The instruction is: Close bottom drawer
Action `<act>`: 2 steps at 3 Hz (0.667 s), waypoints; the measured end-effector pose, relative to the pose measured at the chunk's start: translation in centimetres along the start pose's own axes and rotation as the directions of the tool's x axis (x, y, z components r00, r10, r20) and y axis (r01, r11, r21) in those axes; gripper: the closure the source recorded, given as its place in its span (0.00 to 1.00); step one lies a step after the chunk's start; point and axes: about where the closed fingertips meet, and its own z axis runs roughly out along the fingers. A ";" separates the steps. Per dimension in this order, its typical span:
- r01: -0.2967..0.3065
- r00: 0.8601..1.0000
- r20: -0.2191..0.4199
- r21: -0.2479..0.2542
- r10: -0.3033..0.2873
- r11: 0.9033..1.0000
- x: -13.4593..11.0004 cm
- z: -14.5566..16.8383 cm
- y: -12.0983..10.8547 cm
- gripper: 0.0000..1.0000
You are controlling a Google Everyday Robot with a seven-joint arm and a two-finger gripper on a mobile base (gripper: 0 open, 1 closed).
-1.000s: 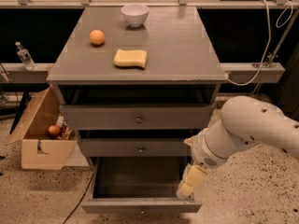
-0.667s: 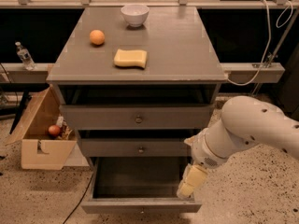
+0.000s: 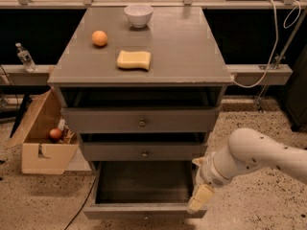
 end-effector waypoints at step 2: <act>-0.040 0.997 0.070 -0.009 0.041 0.999 5.8 8.6 -0.7 0.00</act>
Offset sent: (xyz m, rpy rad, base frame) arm -0.0065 -0.0153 -0.1441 0.1121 -0.0143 -0.0712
